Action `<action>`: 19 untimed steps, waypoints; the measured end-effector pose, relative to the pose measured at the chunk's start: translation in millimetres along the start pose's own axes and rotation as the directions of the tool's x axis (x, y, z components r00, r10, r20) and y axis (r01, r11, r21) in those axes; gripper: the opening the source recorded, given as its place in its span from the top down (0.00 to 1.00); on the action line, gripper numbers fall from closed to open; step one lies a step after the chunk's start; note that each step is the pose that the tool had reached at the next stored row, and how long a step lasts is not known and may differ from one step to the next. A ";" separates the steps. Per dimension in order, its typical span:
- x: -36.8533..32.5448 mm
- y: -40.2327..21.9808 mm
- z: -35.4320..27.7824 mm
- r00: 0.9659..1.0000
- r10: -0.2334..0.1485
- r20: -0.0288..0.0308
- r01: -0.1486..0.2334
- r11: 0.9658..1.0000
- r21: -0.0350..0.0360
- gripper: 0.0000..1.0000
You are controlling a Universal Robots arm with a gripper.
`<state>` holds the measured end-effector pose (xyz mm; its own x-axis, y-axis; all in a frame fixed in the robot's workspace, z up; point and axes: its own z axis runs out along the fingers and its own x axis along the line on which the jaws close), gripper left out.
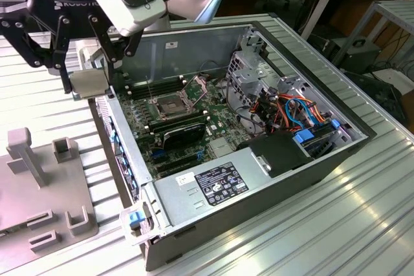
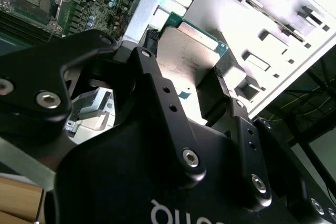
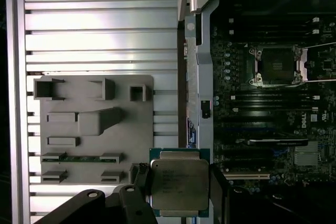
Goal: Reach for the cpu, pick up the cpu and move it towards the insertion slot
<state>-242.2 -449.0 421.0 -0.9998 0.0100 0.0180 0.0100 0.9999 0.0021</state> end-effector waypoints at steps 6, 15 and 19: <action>-7.7 0.1 -0.1 1.000 0.000 0.000 0.000 1.000 0.000 0.45; -21.3 0.2 -0.4 1.000 0.000 0.000 0.000 1.000 0.000 0.45; -23.4 0.3 -0.4 1.000 0.000 0.000 0.000 1.000 0.000 0.45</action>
<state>-218.8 -448.9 421.0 -0.9998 0.0101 0.0180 0.0101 0.9999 0.0020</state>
